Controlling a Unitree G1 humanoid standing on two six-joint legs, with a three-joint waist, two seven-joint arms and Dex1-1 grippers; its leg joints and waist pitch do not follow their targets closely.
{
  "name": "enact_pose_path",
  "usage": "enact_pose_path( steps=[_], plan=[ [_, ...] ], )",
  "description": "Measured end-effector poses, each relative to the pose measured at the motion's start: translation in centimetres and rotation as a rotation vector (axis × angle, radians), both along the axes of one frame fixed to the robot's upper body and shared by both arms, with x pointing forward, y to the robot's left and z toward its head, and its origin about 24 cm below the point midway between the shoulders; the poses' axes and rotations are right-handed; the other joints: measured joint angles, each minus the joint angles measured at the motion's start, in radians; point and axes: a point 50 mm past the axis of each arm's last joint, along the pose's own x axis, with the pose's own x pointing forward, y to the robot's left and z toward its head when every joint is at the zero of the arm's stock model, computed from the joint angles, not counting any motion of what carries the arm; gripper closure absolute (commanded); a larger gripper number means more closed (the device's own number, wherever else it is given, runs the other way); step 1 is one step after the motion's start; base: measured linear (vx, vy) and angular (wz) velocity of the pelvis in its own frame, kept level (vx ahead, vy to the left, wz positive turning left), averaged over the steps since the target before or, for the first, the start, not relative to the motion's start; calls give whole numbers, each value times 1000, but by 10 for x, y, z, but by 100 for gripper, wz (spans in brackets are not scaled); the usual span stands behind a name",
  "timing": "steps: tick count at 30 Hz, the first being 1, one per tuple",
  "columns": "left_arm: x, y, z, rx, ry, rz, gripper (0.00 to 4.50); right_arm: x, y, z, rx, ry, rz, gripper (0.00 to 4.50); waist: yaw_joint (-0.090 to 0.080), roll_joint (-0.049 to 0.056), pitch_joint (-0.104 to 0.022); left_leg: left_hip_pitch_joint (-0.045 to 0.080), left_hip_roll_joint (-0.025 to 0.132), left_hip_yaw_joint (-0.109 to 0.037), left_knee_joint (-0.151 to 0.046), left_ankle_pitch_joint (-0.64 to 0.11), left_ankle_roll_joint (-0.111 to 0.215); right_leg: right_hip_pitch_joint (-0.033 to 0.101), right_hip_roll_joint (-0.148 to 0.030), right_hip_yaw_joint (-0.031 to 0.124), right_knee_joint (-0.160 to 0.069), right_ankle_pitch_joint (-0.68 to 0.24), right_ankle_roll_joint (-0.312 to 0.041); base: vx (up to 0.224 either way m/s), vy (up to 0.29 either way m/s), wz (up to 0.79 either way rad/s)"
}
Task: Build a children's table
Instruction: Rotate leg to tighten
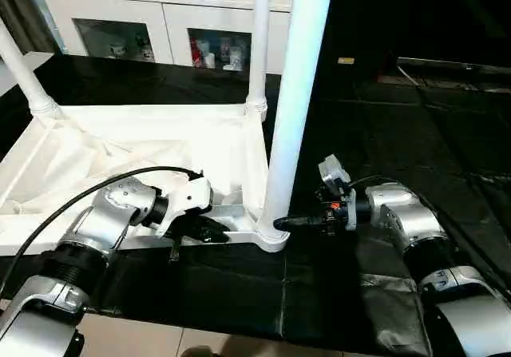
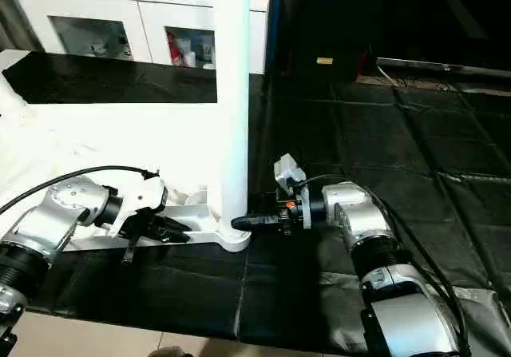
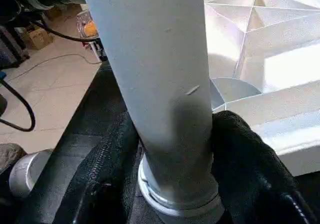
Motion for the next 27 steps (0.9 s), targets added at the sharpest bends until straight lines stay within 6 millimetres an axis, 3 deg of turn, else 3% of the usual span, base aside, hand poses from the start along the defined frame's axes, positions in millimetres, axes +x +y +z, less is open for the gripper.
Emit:
enact_pose_path(
  steps=[5,9,13,19,23,25,27],
  plan=[
    [3,-9,-4,-20,10,46,450,-2,-2,-4,7,19,-32,252,10,2,-1,1,0,0,0,0,0,3,0,0,0,0,0,0,0,0],
    [13,-19,-7,-45,16,170,450,-1,-7,-10,29,14,-219,252,13,2,-1,6,0,1,0,0,0,8,-1,1,0,-2,4,0,0,0],
    [23,-29,-13,-71,35,345,450,6,3,-17,40,16,-487,252,-16,4,-1,21,-1,1,-1,0,-1,19,-1,1,-4,-4,6,0,0,0],
    [38,-51,-17,-110,27,556,450,25,24,-17,46,47,-813,252,-51,6,-1,20,-1,-1,-3,0,-1,18,-1,-1,-9,-4,6,0,0,0],
    [44,-59,-16,-111,10,630,450,34,38,-14,30,47,-931,252,-60,7,-1,19,-1,-1,-3,0,0,18,-1,-1,-10,-3,6,0,0,0],
    [45,-61,-15,-114,7,631,450,35,37,-13,38,40,-944,196,-59,7,-1,19,-2,-1,-3,0,0,18,-1,-1,-10,-3,5,0,0,0],
    [45,-61,-14,-111,-3,627,450,34,37,-13,50,42,-950,182,-59,7,-1,18,-2,-1,-5,0,0,18,-1,-1,-10,-3,5,0,0,0]
  ],
)
